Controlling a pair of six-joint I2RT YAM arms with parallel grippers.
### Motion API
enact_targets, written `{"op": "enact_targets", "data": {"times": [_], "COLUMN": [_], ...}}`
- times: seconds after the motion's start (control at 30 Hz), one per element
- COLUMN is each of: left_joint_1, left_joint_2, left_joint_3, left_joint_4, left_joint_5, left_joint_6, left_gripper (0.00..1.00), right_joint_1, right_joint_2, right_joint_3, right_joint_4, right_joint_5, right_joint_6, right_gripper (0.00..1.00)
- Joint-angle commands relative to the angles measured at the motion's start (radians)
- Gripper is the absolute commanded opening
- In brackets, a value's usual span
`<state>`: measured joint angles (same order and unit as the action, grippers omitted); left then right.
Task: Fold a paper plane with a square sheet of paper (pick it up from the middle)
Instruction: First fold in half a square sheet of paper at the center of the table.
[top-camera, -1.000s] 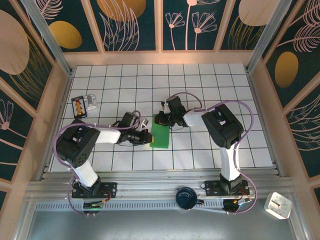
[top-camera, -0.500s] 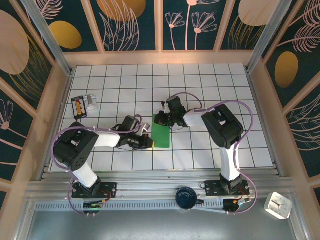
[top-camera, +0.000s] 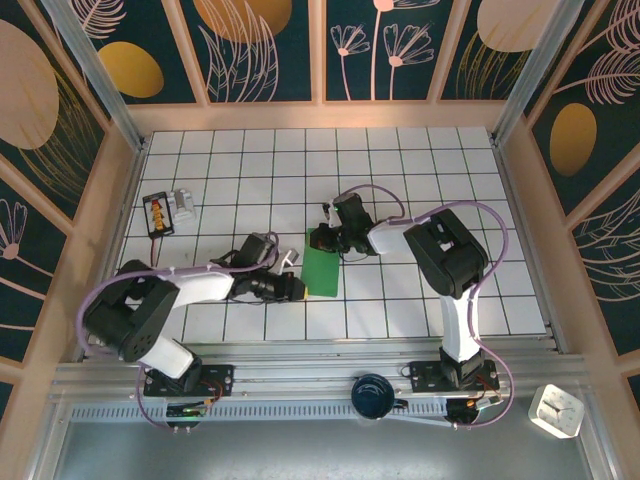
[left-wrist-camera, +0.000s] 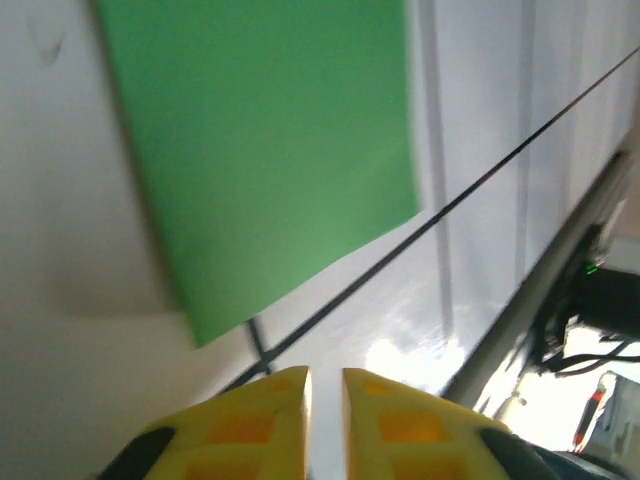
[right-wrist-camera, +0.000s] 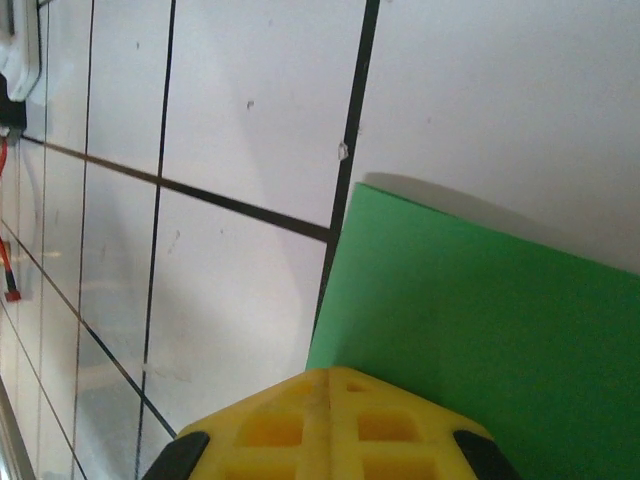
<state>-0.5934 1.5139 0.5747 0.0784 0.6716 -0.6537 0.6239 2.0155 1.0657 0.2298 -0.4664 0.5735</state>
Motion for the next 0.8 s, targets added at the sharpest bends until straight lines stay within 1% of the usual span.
{"op": "enact_targets", "data": {"times": [0.0, 0.03, 0.1, 0.13, 0.2, 0.23, 0.3, 0.33, 0.4, 0.53, 0.7, 0.77], "left_joint_1": [0.041, 0.051, 0.064, 0.064, 0.065, 0.064, 0.063, 0.062, 0.054, 0.015, -0.018, -0.039], "left_joint_2": [-0.087, -0.105, -0.114, -0.107, -0.070, -0.047, 0.000, 0.022, 0.061, 0.126, 0.162, 0.171], "left_joint_3": [-0.018, -0.026, -0.025, -0.013, 0.025, 0.039, 0.061, 0.070, 0.094, 0.131, 0.104, 0.090], "left_joint_4": [0.153, 0.178, 0.188, 0.164, 0.115, 0.101, 0.089, 0.085, 0.065, -0.002, 0.035, 0.072], "left_joint_5": [-0.040, -0.079, -0.153, -0.186, -0.208, -0.202, -0.189, -0.187, -0.182, -0.163, -0.110, -0.066], "left_joint_6": [-0.101, -0.122, -0.138, -0.136, -0.125, -0.119, -0.108, -0.102, -0.082, -0.041, -0.053, -0.072], "left_gripper": [0.29, 0.32, 0.36, 0.38, 0.39, 0.39, 0.38, 0.38, 0.36, 0.35, 0.35, 0.35], "right_joint_1": [-0.011, -0.015, -0.030, -0.040, -0.062, -0.070, -0.070, -0.067, -0.057, -0.027, -0.009, -0.010], "right_joint_2": [-0.082, -0.113, -0.176, -0.212, -0.283, -0.321, -0.370, -0.380, -0.380, -0.389, -0.387, -0.389], "right_joint_3": [-0.036, -0.048, -0.091, -0.123, -0.198, -0.234, -0.271, -0.275, -0.277, -0.307, -0.320, -0.319], "right_joint_4": [-0.045, -0.035, -0.011, -0.001, 0.007, -0.004, -0.065, -0.103, -0.138, -0.123, -0.133, -0.145], "right_joint_5": [-0.069, -0.095, -0.136, -0.147, -0.142, -0.115, 0.001, 0.059, 0.120, 0.132, 0.151, 0.166], "right_joint_6": [-0.100, -0.107, -0.110, -0.105, -0.097, -0.093, -0.085, -0.076, -0.054, -0.022, -0.019, -0.030], "right_gripper": [0.00, 0.00, 0.02, 0.04, 0.08, 0.10, 0.14, 0.16, 0.18, 0.22, 0.23, 0.23]}}
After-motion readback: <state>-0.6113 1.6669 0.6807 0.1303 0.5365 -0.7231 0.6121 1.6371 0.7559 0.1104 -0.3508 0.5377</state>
